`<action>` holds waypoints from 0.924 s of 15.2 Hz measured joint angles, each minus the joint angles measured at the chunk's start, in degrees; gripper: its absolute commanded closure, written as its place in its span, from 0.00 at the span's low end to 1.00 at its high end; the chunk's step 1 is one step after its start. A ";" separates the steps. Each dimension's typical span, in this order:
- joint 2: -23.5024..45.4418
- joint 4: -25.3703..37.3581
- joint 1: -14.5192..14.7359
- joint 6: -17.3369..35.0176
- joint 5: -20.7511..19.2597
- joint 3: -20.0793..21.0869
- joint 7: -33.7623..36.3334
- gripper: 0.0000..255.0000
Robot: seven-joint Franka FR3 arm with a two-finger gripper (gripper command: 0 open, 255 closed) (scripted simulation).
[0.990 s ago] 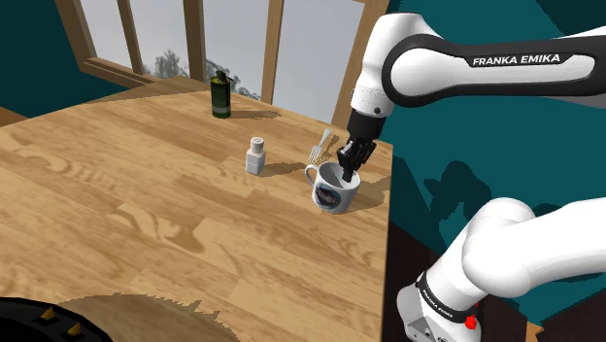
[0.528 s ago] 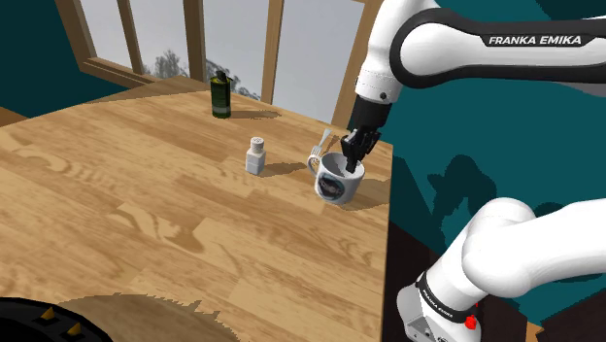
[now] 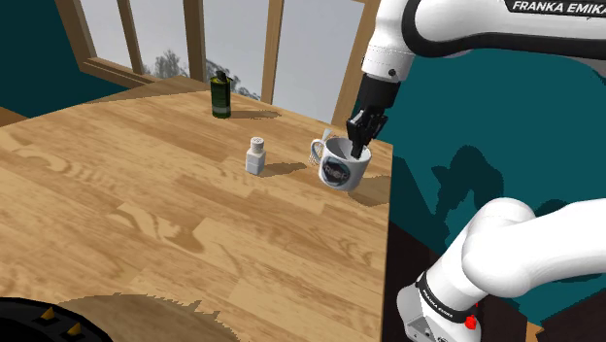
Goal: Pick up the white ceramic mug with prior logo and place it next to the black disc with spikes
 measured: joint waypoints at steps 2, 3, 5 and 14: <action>0.10 1.61 -0.06 -1.50 -0.14 -0.16 0.05 1.00; 0.13 2.44 -0.02 -2.30 -0.11 -0.12 0.24 1.00; 0.35 4.27 -0.07 -3.91 -0.23 -0.25 0.33 1.00; 1.66 12.11 -0.16 -10.42 -0.52 -0.59 0.95 1.00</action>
